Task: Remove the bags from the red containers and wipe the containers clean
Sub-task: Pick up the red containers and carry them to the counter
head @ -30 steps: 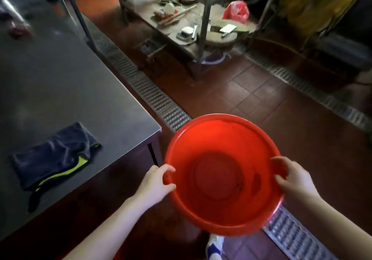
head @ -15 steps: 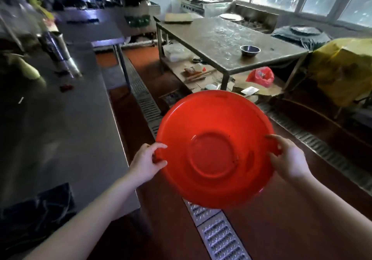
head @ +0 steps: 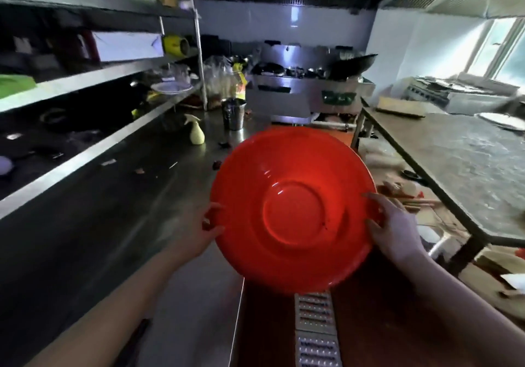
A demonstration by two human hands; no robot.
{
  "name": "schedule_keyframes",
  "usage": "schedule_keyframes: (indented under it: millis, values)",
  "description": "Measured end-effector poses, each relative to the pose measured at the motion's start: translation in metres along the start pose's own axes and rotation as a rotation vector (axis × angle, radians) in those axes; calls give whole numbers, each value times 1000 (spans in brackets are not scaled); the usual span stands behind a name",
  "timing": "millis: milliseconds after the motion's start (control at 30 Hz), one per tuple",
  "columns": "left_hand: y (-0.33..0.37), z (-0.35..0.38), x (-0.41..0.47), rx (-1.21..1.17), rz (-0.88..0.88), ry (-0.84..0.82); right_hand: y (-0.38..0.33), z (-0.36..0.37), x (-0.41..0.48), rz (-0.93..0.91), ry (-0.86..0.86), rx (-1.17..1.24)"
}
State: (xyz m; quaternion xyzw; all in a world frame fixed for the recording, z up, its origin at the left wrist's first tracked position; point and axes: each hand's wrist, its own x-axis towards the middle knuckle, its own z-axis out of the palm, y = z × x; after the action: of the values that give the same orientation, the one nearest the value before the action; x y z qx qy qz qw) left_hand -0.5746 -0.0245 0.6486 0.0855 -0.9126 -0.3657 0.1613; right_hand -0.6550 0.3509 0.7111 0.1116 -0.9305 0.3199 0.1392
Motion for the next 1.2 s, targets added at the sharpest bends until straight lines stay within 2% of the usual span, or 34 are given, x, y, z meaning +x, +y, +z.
schedule_keyframes:
  millis: [133, 333, 500, 667, 900, 1200]
  values:
    - [-23, -43, 24, 53, -47, 112, -34, 44, 81, -132, -81, 75]
    - [-60, -105, 15, 112, -231, 287, -110, 129, 166, -362, -224, 173]
    - [-86, -135, -15, 238, -438, 433, -176, 213, 208, -610, -386, 245]
    - [-86, -142, -30, 344, -630, 653, -230, 282, 241, -767, -565, 320]
    - [-76, -123, -38, 326, -950, 811, -287, 347, 269, -890, -831, 365]
    - [-78, -114, -11, 367, -1051, 1016, -351, 399, 277, -952, -834, 361]
